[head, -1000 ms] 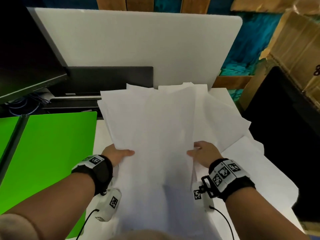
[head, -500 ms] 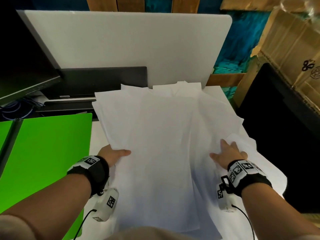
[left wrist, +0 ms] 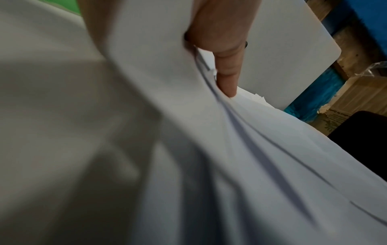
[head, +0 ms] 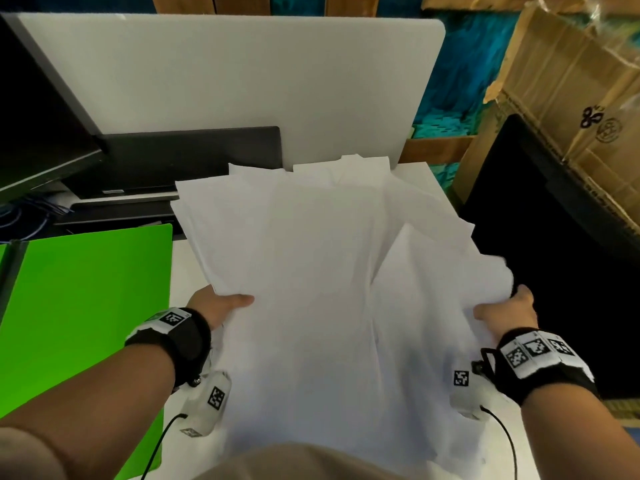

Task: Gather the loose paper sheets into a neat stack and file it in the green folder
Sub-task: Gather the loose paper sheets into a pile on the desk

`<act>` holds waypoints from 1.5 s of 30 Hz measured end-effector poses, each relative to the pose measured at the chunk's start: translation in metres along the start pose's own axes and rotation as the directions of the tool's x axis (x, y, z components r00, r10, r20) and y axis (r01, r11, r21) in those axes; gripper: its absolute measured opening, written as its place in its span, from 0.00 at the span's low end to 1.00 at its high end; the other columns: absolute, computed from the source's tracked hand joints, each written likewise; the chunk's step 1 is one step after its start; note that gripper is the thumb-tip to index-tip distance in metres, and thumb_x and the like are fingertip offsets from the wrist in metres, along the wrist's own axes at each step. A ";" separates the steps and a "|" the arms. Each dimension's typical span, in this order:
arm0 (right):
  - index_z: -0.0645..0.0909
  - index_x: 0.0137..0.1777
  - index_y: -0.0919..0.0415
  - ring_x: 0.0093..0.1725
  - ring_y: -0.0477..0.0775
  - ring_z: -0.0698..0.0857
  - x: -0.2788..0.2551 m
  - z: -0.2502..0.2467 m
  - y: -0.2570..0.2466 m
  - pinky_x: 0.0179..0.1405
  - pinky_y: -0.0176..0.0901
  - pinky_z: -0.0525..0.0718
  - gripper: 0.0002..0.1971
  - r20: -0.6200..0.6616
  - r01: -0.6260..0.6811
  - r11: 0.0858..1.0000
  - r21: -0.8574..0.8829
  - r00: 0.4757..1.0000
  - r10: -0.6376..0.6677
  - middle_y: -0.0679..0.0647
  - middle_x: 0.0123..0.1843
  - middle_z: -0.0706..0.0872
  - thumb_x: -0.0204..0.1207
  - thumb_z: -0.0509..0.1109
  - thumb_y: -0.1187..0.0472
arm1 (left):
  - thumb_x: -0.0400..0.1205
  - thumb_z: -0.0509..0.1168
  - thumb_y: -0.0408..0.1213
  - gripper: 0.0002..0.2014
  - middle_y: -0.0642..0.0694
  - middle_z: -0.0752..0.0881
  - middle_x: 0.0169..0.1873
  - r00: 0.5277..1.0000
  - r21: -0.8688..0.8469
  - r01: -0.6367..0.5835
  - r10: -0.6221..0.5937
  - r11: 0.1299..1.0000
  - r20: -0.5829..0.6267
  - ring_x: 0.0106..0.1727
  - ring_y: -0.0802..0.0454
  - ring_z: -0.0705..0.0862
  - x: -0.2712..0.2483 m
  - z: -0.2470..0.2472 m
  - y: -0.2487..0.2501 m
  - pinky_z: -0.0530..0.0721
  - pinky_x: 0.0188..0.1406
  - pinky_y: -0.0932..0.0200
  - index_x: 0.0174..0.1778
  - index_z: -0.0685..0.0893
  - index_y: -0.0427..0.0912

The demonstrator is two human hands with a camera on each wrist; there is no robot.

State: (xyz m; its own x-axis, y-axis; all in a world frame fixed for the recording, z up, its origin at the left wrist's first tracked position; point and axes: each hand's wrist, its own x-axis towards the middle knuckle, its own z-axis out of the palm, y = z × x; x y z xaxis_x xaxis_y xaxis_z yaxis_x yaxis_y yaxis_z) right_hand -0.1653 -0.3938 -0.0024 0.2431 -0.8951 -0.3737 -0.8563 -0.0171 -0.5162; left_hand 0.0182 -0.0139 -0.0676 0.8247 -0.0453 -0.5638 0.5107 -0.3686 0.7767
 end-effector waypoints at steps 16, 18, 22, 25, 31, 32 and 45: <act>0.79 0.62 0.71 0.58 0.67 0.83 0.009 0.029 -0.042 0.57 0.51 0.80 0.26 0.210 -0.002 0.998 0.070 0.978 -0.013 0.66 0.57 0.84 0.66 0.79 0.60 | 0.66 0.78 0.32 0.23 0.36 0.88 0.55 1.000 -0.016 0.002 -0.002 1.000 -0.008 0.58 0.39 0.85 -0.005 0.000 0.003 0.80 0.66 0.43 0.57 0.84 0.37; 0.79 0.62 0.72 0.57 0.67 0.83 0.008 0.031 -0.048 0.58 0.51 0.80 0.26 0.231 -0.017 0.999 0.049 0.973 0.006 0.65 0.55 0.84 0.66 0.79 0.62 | 0.67 0.78 0.31 0.22 0.36 0.87 0.55 1.000 -0.026 0.005 -0.005 1.000 -0.008 0.58 0.39 0.85 -0.006 0.000 0.004 0.80 0.65 0.44 0.56 0.84 0.37; 0.80 0.62 0.71 0.59 0.67 0.84 0.008 0.033 -0.049 0.56 0.50 0.80 0.24 0.154 0.028 0.999 0.033 0.988 -0.033 0.67 0.61 0.85 0.67 0.78 0.63 | 0.67 0.77 0.30 0.19 0.37 0.87 0.54 1.000 -0.048 0.010 -0.010 0.999 0.000 0.56 0.40 0.85 -0.008 0.001 0.005 0.81 0.65 0.44 0.53 0.84 0.39; 0.80 0.60 0.72 0.59 0.67 0.84 0.003 0.038 -0.051 0.56 0.50 0.80 0.22 0.179 0.067 0.997 0.024 0.981 -0.070 0.68 0.60 0.85 0.69 0.77 0.62 | 0.65 0.79 0.30 0.22 0.35 0.88 0.55 1.000 -0.059 0.023 -0.024 0.998 -0.011 0.56 0.39 0.86 -0.007 0.001 0.004 0.81 0.65 0.40 0.55 0.85 0.37; 0.80 0.58 0.74 0.56 0.70 0.84 -0.002 0.033 -0.054 0.51 0.52 0.80 0.18 0.019 0.122 0.992 0.014 0.992 -0.122 0.71 0.58 0.85 0.74 0.71 0.61 | 0.54 0.82 0.39 0.34 0.36 0.89 0.54 0.999 -0.027 0.038 -0.039 0.999 -0.030 0.56 0.39 0.87 -0.004 0.001 0.002 0.82 0.64 0.40 0.57 0.85 0.37; 0.80 0.58 0.74 0.57 0.70 0.84 -0.002 0.030 -0.054 0.52 0.53 0.80 0.17 -0.014 0.128 0.991 0.033 0.992 -0.127 0.71 0.58 0.85 0.74 0.70 0.61 | 0.53 0.82 0.40 0.34 0.36 0.89 0.53 0.999 -0.023 0.037 -0.038 0.999 -0.032 0.55 0.39 0.87 -0.004 0.001 0.002 0.82 0.64 0.40 0.56 0.85 0.37; 0.79 0.60 0.74 0.54 0.67 0.84 -0.020 0.014 -0.062 0.48 0.48 0.77 0.17 -0.056 0.179 0.976 0.126 0.983 -0.173 0.69 0.56 0.85 0.74 0.70 0.64 | 0.65 0.79 0.31 0.23 0.35 0.88 0.55 0.999 -0.009 0.028 -0.028 1.000 -0.025 0.56 0.38 0.86 -0.005 0.001 0.003 0.82 0.63 0.43 0.56 0.84 0.35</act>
State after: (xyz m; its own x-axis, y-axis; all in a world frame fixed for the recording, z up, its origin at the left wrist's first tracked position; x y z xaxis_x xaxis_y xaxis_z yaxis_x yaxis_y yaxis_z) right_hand -0.1109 -0.3687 0.0260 0.3617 -0.9022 -0.2347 -0.7344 -0.1207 -0.6679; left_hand 0.0156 -0.0155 -0.0624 0.8159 -0.0118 -0.5781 0.5356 -0.3615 0.7632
